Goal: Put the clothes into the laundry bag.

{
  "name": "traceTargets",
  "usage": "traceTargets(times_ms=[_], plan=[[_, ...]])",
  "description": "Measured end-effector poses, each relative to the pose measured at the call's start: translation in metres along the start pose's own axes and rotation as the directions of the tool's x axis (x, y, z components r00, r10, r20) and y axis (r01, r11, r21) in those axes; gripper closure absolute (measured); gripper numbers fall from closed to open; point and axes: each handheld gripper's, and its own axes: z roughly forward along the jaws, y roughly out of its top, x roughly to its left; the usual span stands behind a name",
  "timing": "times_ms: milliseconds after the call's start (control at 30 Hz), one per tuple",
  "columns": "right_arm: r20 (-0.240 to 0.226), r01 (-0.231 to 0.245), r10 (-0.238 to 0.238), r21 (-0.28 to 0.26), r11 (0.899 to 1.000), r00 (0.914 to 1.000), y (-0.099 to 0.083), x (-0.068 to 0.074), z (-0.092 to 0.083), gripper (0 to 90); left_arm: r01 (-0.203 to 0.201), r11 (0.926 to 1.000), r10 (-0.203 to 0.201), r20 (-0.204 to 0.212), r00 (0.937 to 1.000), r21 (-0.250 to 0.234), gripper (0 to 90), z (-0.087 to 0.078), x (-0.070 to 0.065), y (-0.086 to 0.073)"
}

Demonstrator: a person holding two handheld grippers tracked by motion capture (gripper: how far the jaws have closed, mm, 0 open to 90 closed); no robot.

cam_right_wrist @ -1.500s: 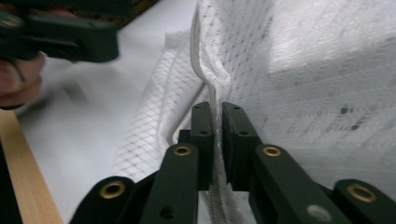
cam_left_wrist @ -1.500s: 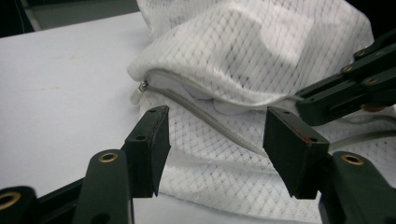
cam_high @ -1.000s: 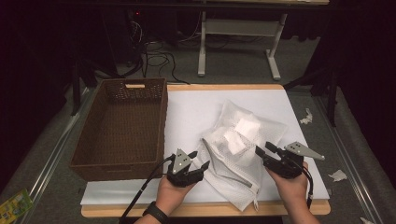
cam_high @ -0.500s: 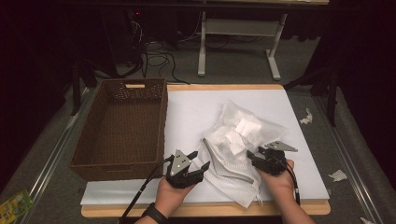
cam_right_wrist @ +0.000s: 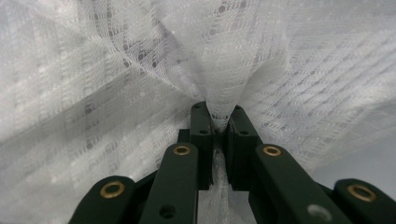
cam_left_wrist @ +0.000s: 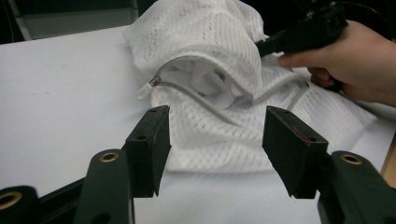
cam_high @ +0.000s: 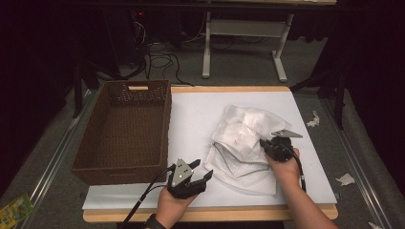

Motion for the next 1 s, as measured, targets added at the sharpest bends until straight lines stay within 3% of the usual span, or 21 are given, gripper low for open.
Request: traceTargets(times_ms=[233, 333, 400, 533, 767, 900, 1000], plan=[[-0.015, 0.046, -0.046, -0.008, 0.999, 0.9988, 0.025, -0.020, 0.032, 84.4, 0.000, 1.0000, 0.000, -0.028, 0.9996, 0.010, 42.3, -0.004, 0.003, -0.005], [-0.022, 0.049, -0.049, -0.006, 0.999, 0.9986, 0.027, -0.022, 0.031, 77.5, 0.001, 0.9999, 0.000, -0.038, 0.9993, 0.013, 42.3, -0.002, 0.006, -0.006], [-0.041, 0.036, -0.037, -0.023, 0.999, 0.9985, 0.026, -0.023, 0.023, 73.4, 0.003, 0.9999, -0.002, -0.036, 0.9994, 0.016, 42.3, -0.001, 0.007, -0.007], [-0.045, 0.034, -0.037, -0.076, 0.997, 0.9983, 0.018, -0.022, -0.011, 66.7, -0.006, 0.9997, 0.007, -0.039, 0.9992, 0.024, 42.3, 0.008, 0.008, -0.008], [-0.060, 0.064, -0.076, -0.182, 0.981, 0.9953, -0.003, -0.012, -0.073, 64.5, -0.004, 0.9973, 0.007, -0.049, 0.9988, 0.073, 42.9, 0.038, 0.004, -0.012], [-0.102, 0.049, -0.070, -0.200, 0.979, 0.9923, -0.015, -0.009, -0.086, 64.5, 0.021, 0.9974, -0.019, -0.040, 0.9990, 0.069, 44.1, 0.042, 0.004, -0.012], [-0.148, 0.065, -0.090, -0.165, 0.984, 0.9849, -0.025, 0.003, -0.085, 63.8, -0.013, 0.9980, 0.014, -0.017, 0.9998, 0.061, 44.0, 0.025, -0.002, -0.008]])
